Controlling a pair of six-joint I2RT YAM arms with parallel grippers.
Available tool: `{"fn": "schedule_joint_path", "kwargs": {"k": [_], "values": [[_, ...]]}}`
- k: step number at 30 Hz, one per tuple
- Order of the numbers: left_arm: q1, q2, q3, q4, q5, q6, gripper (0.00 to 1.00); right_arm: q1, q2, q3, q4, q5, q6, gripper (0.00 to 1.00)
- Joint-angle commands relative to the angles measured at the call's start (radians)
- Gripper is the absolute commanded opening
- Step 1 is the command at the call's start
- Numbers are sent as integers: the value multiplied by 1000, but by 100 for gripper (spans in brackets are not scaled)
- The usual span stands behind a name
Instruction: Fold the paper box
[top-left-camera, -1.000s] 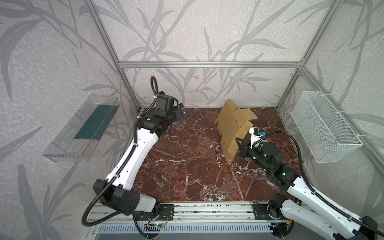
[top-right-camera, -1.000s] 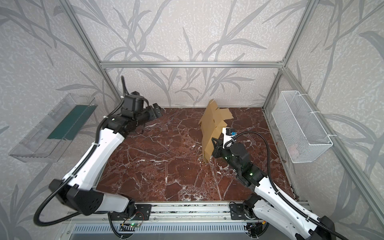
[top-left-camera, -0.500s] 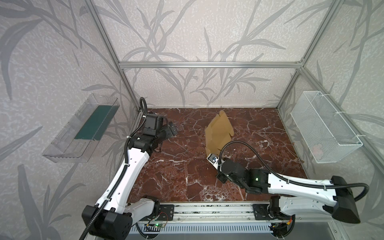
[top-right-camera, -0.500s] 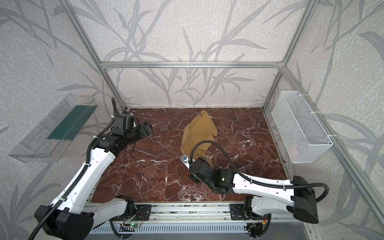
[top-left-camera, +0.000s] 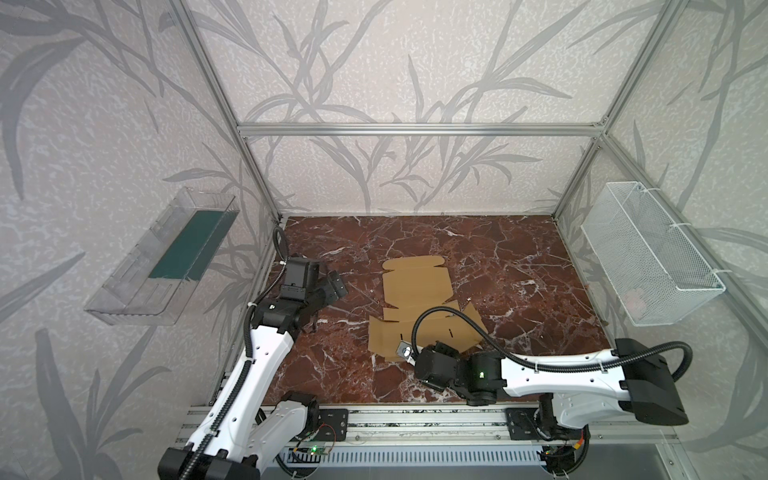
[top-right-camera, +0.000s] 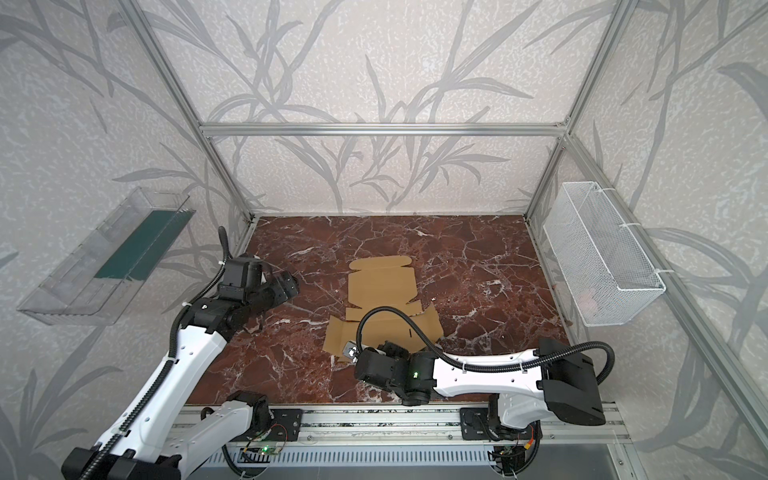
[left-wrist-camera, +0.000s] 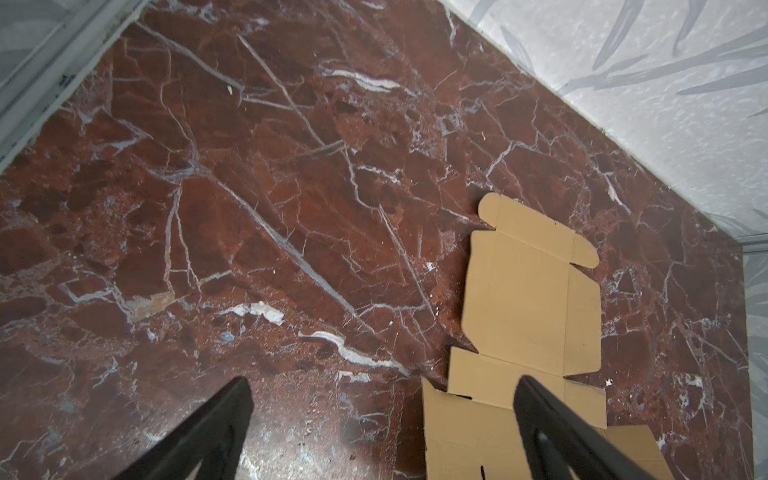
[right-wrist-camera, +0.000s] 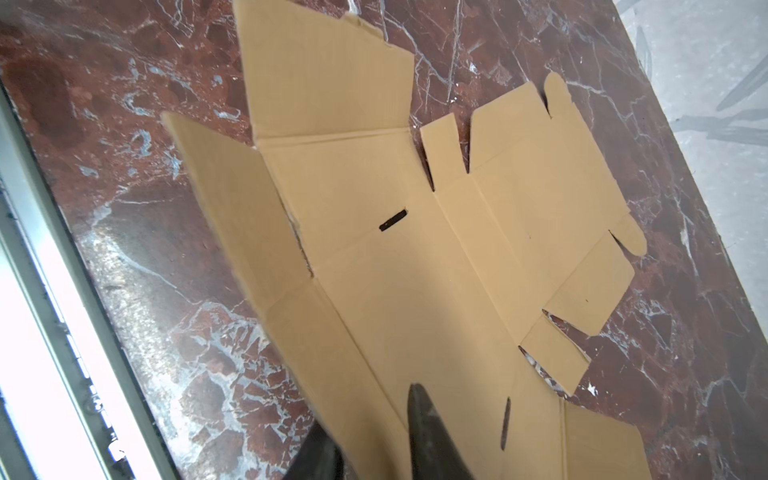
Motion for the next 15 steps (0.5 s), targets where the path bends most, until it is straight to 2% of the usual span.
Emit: {"fn": "schedule_joint_path", "kwargs": {"k": [1, 4, 9, 10, 11, 13, 15], "values": [[4, -29, -42, 15, 39, -45, 99, 6, -94, -27, -36, 16, 84, 40], [4, -26, -98, 70, 115, -61, 99, 4, -193, -65, -23, -7, 93, 52], [4, -13, -165, 150, 173, -124, 99, -30, -331, -75, -100, -80, 158, 69], [4, -5, -178, 162, 180, -136, 99, -51, -365, -78, -119, -120, 187, 73], [2, 6, -193, 183, 197, -143, 99, -89, -416, -86, -124, -226, 219, 77], [-2, 37, -205, 182, 217, -152, 99, -210, -514, -126, -84, -428, 295, 79], [-5, 67, -210, 177, 248, -145, 99, -270, -578, -144, -100, -466, 334, 81]]}}
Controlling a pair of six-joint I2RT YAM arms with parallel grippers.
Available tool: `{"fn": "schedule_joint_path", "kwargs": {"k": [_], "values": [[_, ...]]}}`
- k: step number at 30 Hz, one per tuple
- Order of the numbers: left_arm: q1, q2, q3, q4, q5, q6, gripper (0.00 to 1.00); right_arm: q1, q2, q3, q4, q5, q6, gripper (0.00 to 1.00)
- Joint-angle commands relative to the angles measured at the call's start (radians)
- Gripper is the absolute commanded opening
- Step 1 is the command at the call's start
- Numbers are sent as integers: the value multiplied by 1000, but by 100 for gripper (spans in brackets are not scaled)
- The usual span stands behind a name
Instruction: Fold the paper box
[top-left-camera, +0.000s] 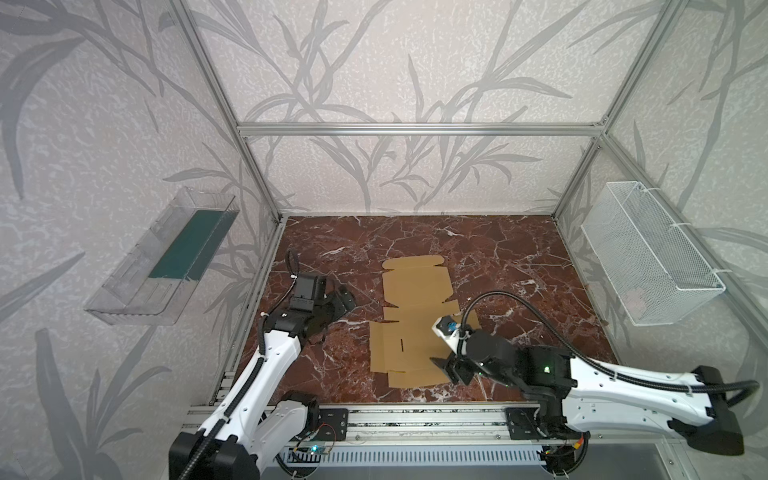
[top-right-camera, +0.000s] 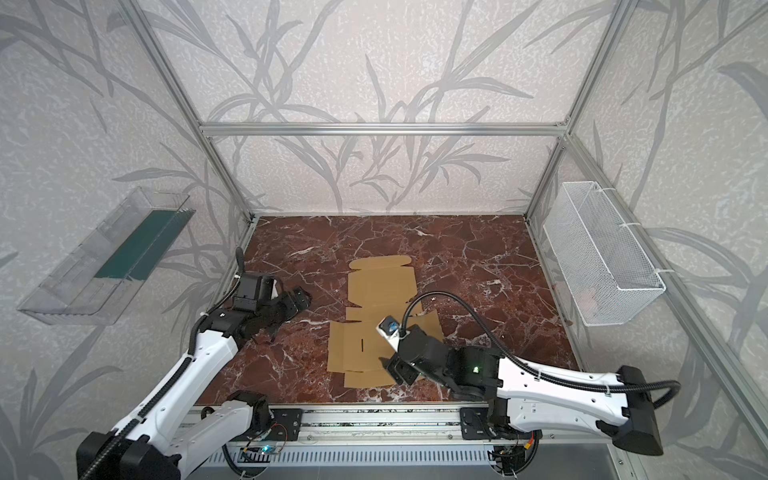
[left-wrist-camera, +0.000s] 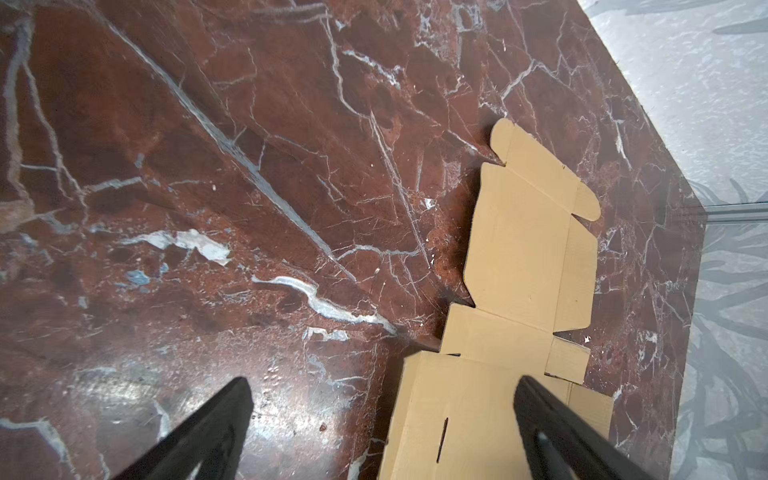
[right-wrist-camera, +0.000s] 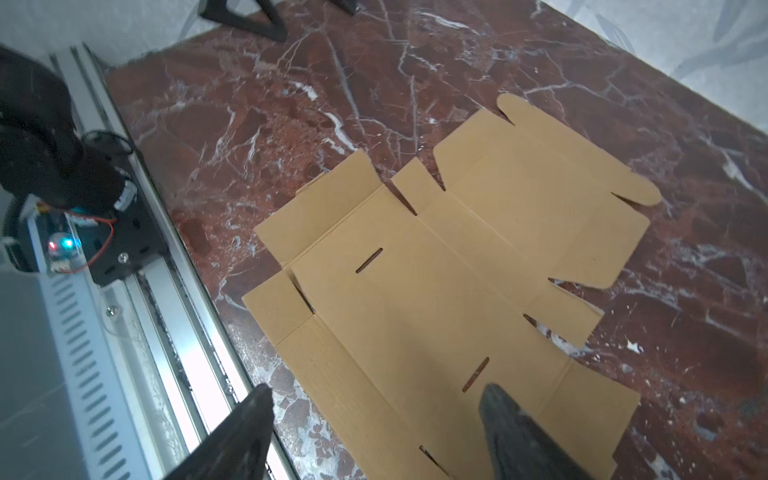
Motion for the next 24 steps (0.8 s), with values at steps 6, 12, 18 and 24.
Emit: {"fn": "schedule_joint_path", "kwargs": {"k": [6, 12, 18, 24], "values": [[-48, 81, -87, 125, 49, -59, 99, -249, -60, 4, -148, -277, 155, 86], [-82, 202, -22, 158, 66, -65, 99, -582, -6, -41, -77, -556, 200, 86], [-81, 318, 89, 147, 79, -22, 99, -700, 86, 15, -41, -642, 167, 86], [-81, 445, 203, 127, 102, -4, 99, -780, 197, 3, 79, -682, 193, 86]]}}
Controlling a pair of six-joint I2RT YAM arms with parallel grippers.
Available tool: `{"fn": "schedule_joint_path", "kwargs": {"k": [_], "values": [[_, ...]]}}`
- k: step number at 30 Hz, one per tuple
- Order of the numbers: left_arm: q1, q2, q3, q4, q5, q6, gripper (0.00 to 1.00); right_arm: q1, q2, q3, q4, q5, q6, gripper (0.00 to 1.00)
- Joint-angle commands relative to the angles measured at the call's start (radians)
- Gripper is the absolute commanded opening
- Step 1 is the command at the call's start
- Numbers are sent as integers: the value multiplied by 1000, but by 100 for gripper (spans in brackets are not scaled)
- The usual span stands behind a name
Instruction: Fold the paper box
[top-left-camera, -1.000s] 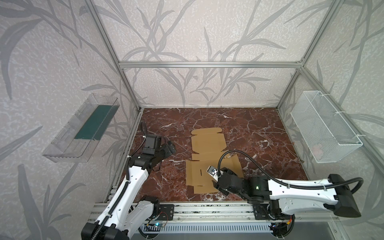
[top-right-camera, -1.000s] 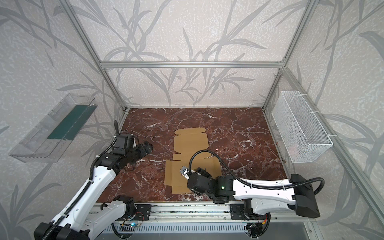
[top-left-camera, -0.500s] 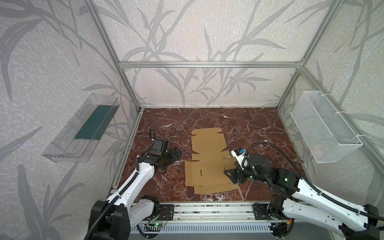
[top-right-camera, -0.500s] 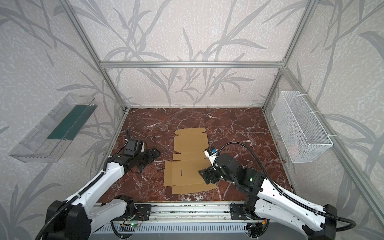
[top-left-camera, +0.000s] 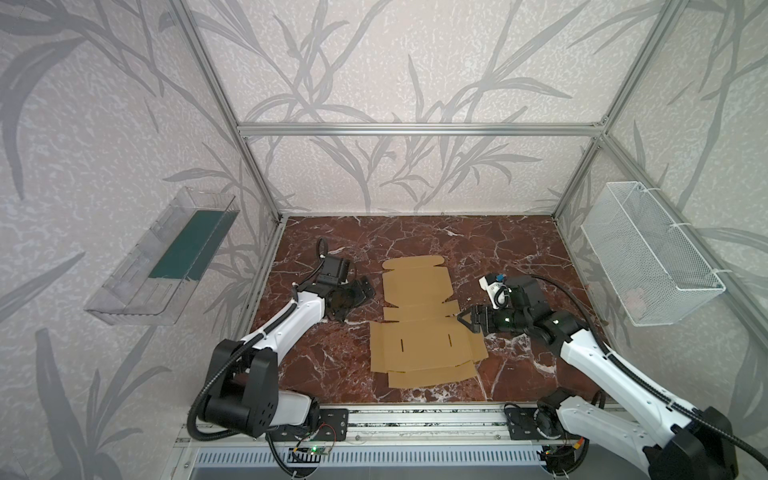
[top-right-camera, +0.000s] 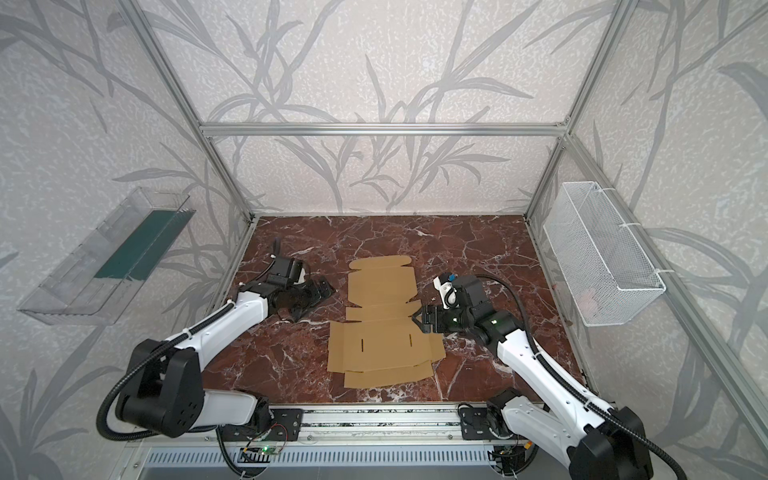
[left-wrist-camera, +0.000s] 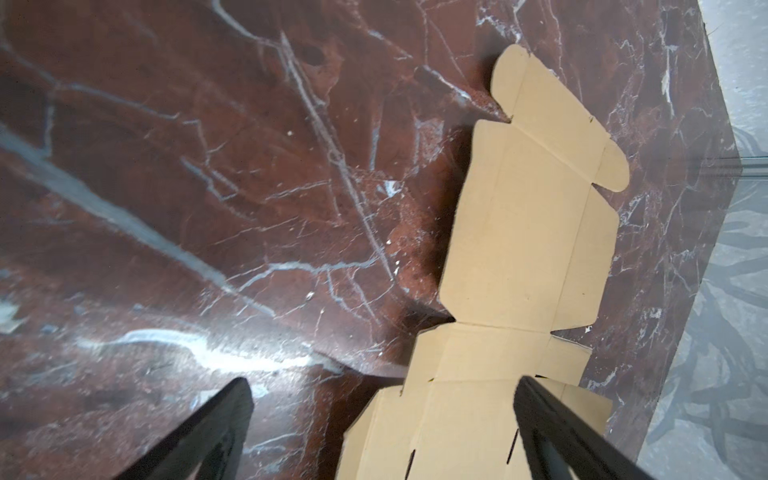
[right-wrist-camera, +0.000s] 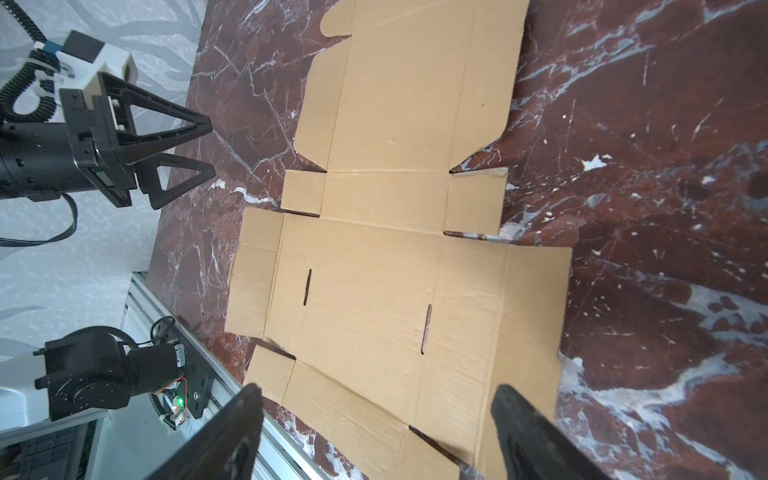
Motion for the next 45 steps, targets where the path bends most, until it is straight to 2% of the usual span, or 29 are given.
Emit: {"fn": "schedule_joint_path", "kwargs": {"k": [1, 10, 15, 22, 31, 34, 39, 45], "values": [[-1, 44, 53, -17, 5, 21, 99, -28, 55, 28, 90, -51, 10, 86], [-5, 217, 139, 55, 26, 4, 98, -28, 219, 72, 231, -18, 5, 85], [-8, 284, 185, 88, 11, 14, 92, -28, 262, 92, 231, -29, -28, 85], [-33, 370, 183, 213, 37, -8, 83, -30, 183, 38, 199, -14, -65, 85], [-76, 434, 215, 266, 46, -1, 72, -30, 22, -74, 207, -18, -70, 85], [-84, 434, 221, 269, 33, 6, 69, -30, 19, -87, 213, -34, -65, 85], [-87, 449, 227, 289, 42, -2, 56, -31, 35, -85, 219, -53, -63, 85], [-87, 455, 201, 349, 59, -35, 46, -30, 36, -100, 233, -67, -57, 84]]}}
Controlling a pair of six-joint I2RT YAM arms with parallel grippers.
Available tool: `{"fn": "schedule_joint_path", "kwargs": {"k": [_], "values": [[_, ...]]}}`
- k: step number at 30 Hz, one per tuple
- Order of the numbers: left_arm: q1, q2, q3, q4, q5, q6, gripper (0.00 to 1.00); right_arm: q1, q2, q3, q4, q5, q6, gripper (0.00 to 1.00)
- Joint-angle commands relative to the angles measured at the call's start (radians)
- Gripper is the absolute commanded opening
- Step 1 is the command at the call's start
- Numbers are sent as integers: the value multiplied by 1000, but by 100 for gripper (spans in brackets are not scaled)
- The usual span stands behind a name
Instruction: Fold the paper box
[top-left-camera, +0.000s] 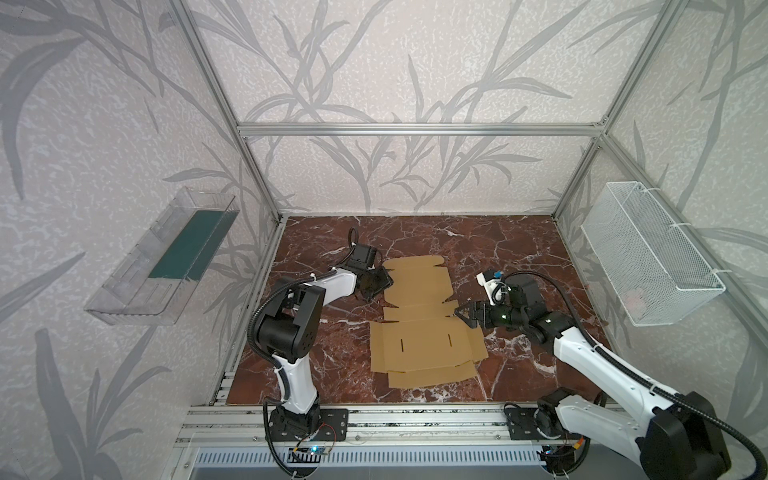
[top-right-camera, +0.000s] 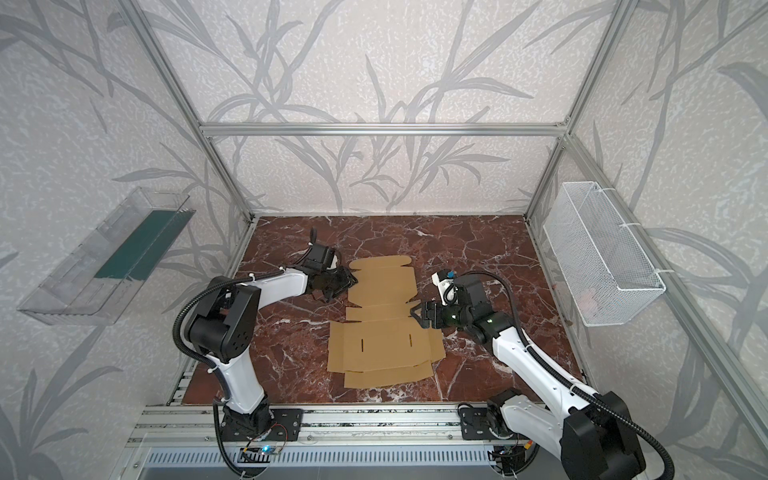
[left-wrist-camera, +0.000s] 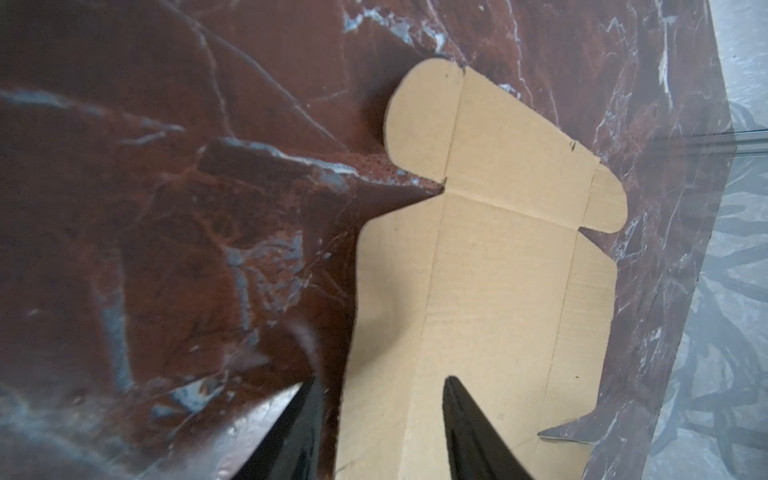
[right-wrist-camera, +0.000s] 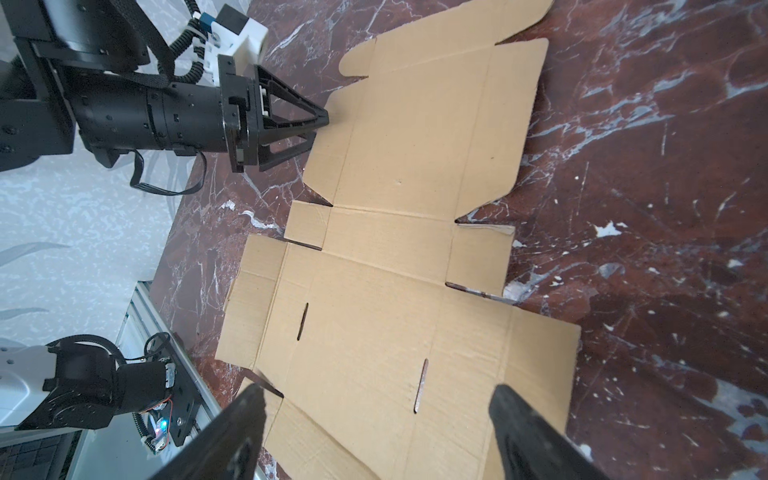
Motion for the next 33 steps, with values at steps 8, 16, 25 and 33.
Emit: {"fn": "schedule_joint_path", "kwargs": {"k": [8, 16, 25, 33], "values": [[-8, 27, -40, 125, 57, -39, 36, -4, -20, -30, 13, -26, 5, 84], [-8, 11, -76, 155, 59, -41, 29, -3, -27, -43, 22, -33, 10, 84], [-8, -11, -122, 208, 72, -39, 19, -3, -19, -48, 44, -55, 24, 84], [-8, -63, -179, 269, 80, -35, 15, -3, -26, -54, 59, -80, 36, 84]]}}
